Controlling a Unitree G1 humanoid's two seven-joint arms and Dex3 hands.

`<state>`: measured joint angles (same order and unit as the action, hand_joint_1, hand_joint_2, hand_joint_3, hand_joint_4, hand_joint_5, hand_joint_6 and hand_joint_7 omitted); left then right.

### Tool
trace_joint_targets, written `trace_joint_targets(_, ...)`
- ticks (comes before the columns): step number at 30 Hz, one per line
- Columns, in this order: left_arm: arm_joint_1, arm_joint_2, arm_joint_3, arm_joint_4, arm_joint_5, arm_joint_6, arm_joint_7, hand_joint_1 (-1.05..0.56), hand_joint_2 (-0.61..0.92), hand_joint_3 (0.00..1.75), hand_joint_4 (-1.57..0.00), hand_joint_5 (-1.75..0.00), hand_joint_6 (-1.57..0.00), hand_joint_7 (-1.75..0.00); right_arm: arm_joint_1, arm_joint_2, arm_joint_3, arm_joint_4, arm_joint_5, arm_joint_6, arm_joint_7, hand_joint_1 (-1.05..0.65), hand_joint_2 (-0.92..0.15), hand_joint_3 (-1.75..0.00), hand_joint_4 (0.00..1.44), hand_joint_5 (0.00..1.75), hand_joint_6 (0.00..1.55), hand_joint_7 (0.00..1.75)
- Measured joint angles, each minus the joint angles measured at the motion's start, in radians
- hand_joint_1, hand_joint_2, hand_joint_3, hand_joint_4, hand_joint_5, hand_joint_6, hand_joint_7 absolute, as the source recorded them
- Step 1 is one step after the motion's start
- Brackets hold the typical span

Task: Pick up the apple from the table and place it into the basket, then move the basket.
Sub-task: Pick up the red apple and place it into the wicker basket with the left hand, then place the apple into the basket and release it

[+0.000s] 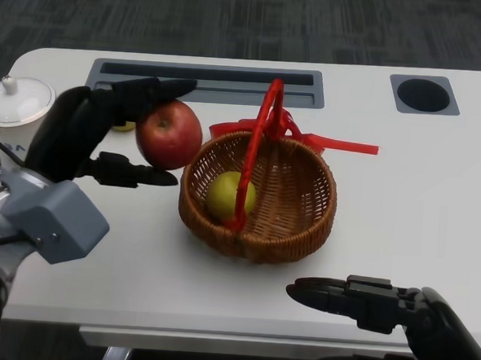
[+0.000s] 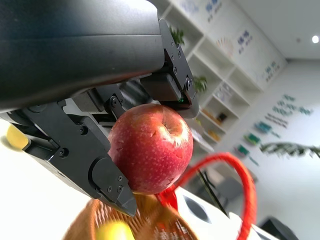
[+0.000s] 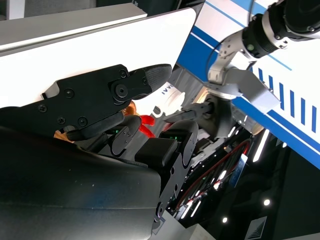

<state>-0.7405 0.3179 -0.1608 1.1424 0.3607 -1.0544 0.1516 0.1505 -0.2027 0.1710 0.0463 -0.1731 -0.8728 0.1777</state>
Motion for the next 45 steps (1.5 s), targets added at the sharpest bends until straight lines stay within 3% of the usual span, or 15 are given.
trace_joint_targets(11, -0.03, -0.088, 0.004, 0.003, -0.05, 0.066, -0.149, -0.04, 0.78, 0.0, -1.35, -0.02, -1.13, -0.02, 0.002, 0.006, 0.0, 0.001, -0.002, -0.004, -0.002, -0.47, -0.91, 0.0, 0.79, 0.0, 0.76, 0.0)
trace_joint_targets(18, -0.041, -0.122, -0.025, 0.029, -0.001, 0.123, -0.135, 0.03, 0.77, 0.0, -1.33, -0.01, -1.15, -0.01, 0.004, 0.01, 0.0, 0.001, -0.003, -0.005, -0.003, -0.47, -0.91, 0.0, 0.79, 0.0, 0.76, 0.0)
trace_joint_targets(28, -0.069, -0.14, -0.064, 0.072, 0.06, 0.163, -0.082, 0.02, 0.75, 0.0, -1.34, -0.01, -1.16, -0.01, 0.017, 0.015, 0.0, 0.001, -0.005, -0.006, -0.005, -0.47, -0.91, 0.0, 0.79, 0.0, 0.76, 0.0)
trace_joint_targets(32, -0.071, -0.14, -0.07, 0.083, 0.064, 0.171, -0.076, 0.01, 0.74, 0.0, -1.26, 0.0, -1.1, 0.0, 0.017, 0.017, 0.0, 0.001, -0.004, -0.007, -0.005, -0.47, -0.91, 0.0, 0.79, 0.0, 0.76, 0.0)
trace_joint_targets(34, -0.071, -0.14, -0.073, 0.086, 0.067, 0.171, -0.071, -0.11, 0.72, 0.0, -1.09, 0.0, -0.96, 0.0, 0.017, 0.018, 0.0, 0.001, -0.004, -0.007, -0.005, -0.47, -0.91, 0.0, 0.79, 0.0, 0.76, 0.0)
trace_joint_targets(37, -0.071, -0.134, -0.089, 0.088, 0.088, 0.171, -0.05, -0.42, 0.69, 0.01, -0.67, 0.0, -0.61, 0.0, 0.017, 0.019, 0.0, 0.001, -0.003, -0.008, -0.005, -0.47, -0.91, 0.0, 0.79, 0.0, 0.75, 0.0)
trace_joint_targets(39, -0.071, -0.127, -0.103, 0.089, 0.103, 0.171, -0.045, -0.53, 0.71, 0.02, -0.46, 0.0, -0.43, 0.0, 0.017, 0.018, 0.0, 0.001, -0.003, -0.008, -0.005, -0.47, -0.91, 0.0, 0.79, 0.0, 0.75, 0.0)
trace_joint_targets(45, -0.071, -0.086, -0.127, 0.089, 0.117, 0.171, -0.082, -0.78, 0.78, 0.02, -0.07, 0.0, -0.11, 0.0, 0.017, 0.018, 0.0, 0.0, -0.003, -0.007, -0.005, -0.46, -0.91, 0.0, 0.79, 0.0, 0.75, 0.0)
